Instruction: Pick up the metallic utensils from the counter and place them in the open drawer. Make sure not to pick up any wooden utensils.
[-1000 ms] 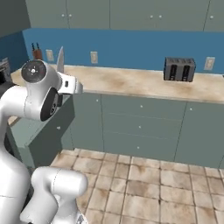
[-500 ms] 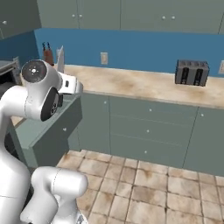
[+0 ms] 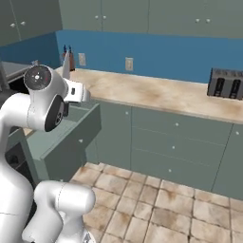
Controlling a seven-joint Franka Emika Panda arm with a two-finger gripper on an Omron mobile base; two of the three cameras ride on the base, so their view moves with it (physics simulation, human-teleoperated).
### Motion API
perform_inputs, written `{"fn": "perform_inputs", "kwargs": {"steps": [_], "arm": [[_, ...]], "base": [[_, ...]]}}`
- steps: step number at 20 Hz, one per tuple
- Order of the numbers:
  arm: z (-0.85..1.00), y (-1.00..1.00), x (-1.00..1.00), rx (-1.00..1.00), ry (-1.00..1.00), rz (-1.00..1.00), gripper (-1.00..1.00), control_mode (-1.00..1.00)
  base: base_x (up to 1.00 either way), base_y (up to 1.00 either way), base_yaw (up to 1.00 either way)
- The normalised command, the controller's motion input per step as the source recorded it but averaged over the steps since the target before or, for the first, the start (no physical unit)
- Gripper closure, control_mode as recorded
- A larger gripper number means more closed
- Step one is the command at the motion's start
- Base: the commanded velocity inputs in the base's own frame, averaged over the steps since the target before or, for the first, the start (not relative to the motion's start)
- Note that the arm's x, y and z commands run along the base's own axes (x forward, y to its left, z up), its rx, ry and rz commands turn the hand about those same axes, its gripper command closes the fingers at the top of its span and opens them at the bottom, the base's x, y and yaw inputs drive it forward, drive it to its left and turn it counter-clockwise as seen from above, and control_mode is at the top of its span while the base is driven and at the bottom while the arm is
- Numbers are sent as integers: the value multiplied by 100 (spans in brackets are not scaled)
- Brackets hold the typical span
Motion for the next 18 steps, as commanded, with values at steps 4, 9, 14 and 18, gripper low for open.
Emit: {"fn": "perform_inputs", "kwargs": {"steps": [4, 9, 14, 18], "arm": [[0, 0, 0, 0, 0, 0, 100, 100], [0, 0, 0, 0, 0, 0, 100, 100], [0, 0, 0, 0, 0, 0, 100, 100], [-10, 3, 0, 0, 2, 0, 100, -100]], "base": [[14, 0, 27], [3, 1, 17], [-36, 19, 1], [-12, 24, 0]]}}
